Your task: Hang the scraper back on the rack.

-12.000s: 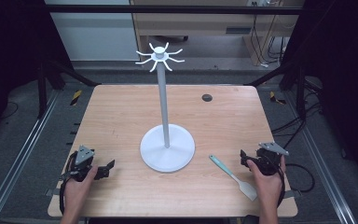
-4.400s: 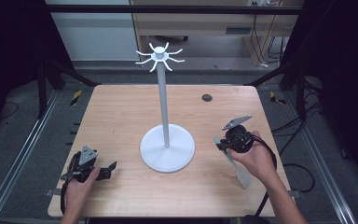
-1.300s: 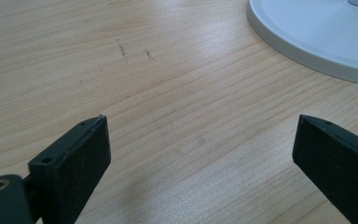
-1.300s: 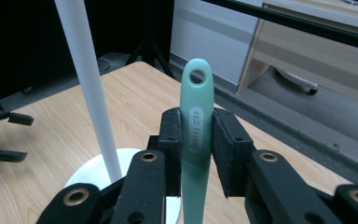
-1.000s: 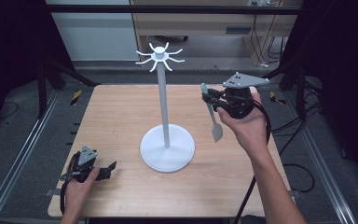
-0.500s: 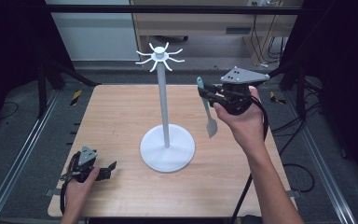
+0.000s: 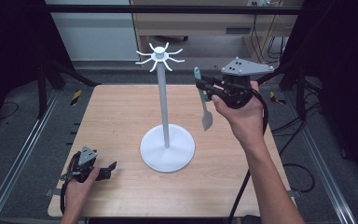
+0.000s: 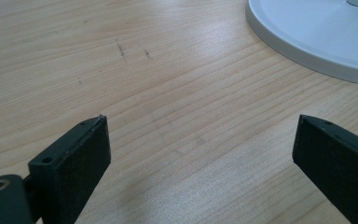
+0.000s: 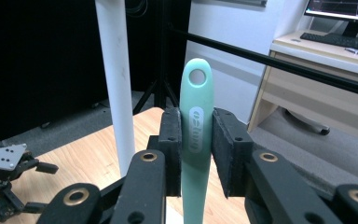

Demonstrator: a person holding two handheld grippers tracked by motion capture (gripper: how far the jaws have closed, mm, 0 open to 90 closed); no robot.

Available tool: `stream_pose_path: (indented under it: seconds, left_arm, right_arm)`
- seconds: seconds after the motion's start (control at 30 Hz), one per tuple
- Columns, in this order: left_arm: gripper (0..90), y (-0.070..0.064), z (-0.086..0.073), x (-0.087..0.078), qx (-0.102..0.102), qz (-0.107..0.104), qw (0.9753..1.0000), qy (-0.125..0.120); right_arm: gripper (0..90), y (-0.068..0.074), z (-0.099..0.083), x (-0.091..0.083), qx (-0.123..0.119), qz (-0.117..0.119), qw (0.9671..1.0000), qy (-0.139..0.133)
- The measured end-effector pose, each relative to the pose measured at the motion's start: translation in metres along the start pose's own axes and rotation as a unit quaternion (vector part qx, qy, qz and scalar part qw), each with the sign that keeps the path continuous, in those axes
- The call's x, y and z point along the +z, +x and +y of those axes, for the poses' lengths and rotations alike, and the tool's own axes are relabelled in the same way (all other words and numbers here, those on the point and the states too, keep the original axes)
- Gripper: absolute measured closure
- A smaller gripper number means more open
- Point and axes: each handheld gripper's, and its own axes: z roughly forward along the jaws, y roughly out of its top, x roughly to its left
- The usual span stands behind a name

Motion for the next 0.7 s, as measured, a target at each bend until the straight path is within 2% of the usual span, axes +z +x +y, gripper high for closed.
stream_pose_path:
  seconds: [0.7]
  left_arm:
    - [3.7, 0.0, 0.0, 0.0, -0.002, 0.0, 1.0, -0.001]
  right_arm:
    - [74.2, 0.01, 0.022, 0.0, -0.006, 0.018, 0.9994, -0.028]
